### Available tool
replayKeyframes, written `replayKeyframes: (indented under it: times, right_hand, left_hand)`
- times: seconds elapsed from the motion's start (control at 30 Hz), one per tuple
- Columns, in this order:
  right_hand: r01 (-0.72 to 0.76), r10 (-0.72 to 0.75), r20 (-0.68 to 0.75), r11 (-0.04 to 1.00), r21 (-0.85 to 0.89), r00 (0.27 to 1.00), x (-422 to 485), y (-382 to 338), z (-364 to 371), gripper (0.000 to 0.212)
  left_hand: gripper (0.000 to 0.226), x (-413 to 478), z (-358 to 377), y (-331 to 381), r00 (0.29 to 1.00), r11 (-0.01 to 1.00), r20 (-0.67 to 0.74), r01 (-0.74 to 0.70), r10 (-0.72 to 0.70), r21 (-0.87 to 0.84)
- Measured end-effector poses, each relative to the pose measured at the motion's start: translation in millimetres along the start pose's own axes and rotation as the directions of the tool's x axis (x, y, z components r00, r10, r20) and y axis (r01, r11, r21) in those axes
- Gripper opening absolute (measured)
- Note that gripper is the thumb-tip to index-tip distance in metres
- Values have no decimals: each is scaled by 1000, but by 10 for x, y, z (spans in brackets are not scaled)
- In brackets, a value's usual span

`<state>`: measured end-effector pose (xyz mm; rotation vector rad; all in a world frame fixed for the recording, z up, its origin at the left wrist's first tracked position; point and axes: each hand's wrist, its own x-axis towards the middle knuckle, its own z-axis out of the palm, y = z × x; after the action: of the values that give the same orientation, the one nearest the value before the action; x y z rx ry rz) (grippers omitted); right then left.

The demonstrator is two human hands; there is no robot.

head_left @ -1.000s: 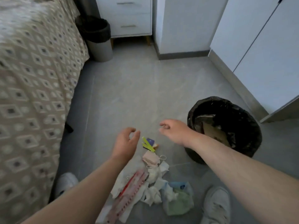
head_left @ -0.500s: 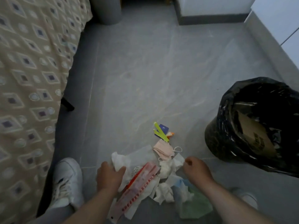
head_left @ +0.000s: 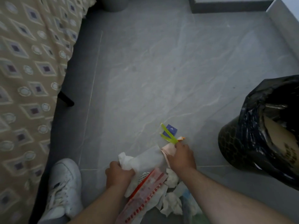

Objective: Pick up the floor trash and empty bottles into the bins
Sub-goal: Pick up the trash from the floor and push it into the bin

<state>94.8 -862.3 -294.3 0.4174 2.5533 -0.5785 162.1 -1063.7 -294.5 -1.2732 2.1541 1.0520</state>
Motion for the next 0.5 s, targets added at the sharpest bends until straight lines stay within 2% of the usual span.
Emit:
replayKeyframes:
  times: [0.1,0.2,0.33,0.43,0.5]
  right_hand:
    - [-74,77,-10,985,155,997,-49,80,55,51]
    - [-94,86,53,980,175,995,-43,160,71,45]
    - [-115,95,86,958,262,992,-37,194,25,30]
    - [-105,82,79,934,343,993,-26,232,-27,24]
    - [-91,62,86,921,378,994,-47,247,-83,20]
  left_hand:
    - [32,-64,66,66,998,999,-56,-8,5,-52]
    - [42,-124,137,147,997,971,-73,-25,8,-236]
    - [25,-215,168,265,992,958,-29,-125,121,-257]
    - [12,-165,184,307,996,934,22,-77,90,-350]
    - [15,-113,179,317,997,900,70,10,23,-435]
